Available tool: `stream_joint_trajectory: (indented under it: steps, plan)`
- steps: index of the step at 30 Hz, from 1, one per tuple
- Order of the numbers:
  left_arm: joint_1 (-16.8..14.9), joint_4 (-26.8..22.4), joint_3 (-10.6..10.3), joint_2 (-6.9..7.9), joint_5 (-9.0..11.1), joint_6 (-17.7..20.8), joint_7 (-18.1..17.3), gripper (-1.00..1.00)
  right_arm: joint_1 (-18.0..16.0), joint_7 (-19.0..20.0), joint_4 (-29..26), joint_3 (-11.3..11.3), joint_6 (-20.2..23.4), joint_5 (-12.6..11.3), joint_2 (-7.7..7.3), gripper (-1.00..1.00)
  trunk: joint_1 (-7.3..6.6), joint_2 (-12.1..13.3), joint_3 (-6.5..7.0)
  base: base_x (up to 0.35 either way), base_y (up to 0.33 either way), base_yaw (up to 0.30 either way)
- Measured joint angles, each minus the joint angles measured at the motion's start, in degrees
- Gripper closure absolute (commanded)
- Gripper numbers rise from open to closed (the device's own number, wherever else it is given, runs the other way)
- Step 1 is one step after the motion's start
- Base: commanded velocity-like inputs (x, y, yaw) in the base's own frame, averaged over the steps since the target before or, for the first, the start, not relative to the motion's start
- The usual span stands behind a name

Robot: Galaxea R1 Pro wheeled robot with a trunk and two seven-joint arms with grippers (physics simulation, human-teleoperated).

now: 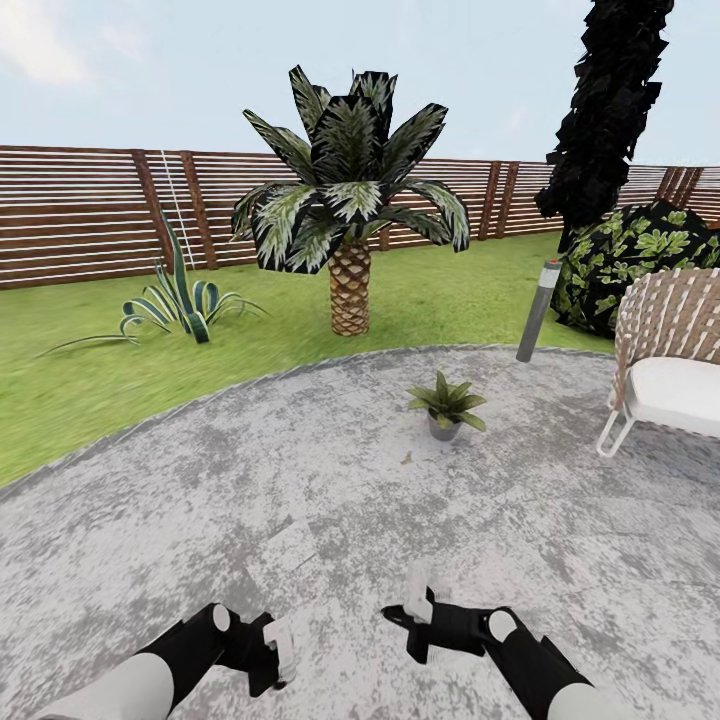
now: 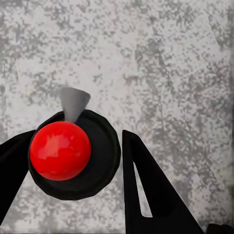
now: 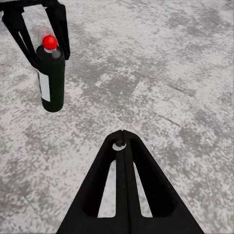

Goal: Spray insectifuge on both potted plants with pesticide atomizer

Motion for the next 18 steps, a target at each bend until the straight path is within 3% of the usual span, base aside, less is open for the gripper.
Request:
stream_joint_trajectory:
  steps: [2, 6, 13, 18]
  plan:
    - [0.0, 0.0, 0.0, -0.08, -0.1, 0.3, -0.1, 1.0, 0.0, -0.1, -0.1, 1.8, 0.0, -0.1, 0.36, 1.0, 0.0, 0.0, 0.0, 0.0, 0.0, 0.0]
    - [0.0, 0.0, 0.0, -0.48, -0.1, 0.4, -0.1, 1.0, 0.0, -0.1, -0.1, 2.5, 0.0, -0.1, 0.88, 1.0, 0.0, 0.0, 0.0, 0.0, 0.0, 0.0]
    - [0.0, -0.1, -0.2, -3.33, -0.2, 0.4, -0.1, 1.0, 0.0, -0.1, -0.1, 2.6, 0.0, 0.0, 1.18, 1.0, 0.0, 0.0, 0.0, 0.0, 0.0, 0.0]
    - [0.2, -0.1, -4.4, -4.58, -0.1, 0.2, 0.0, 1.0, 0.0, -0.1, 0.0, 2.6, 0.0, -0.1, 1.78, 1.0, 0.0, 0.0, 0.0, 0.0, 0.0, 0.0]
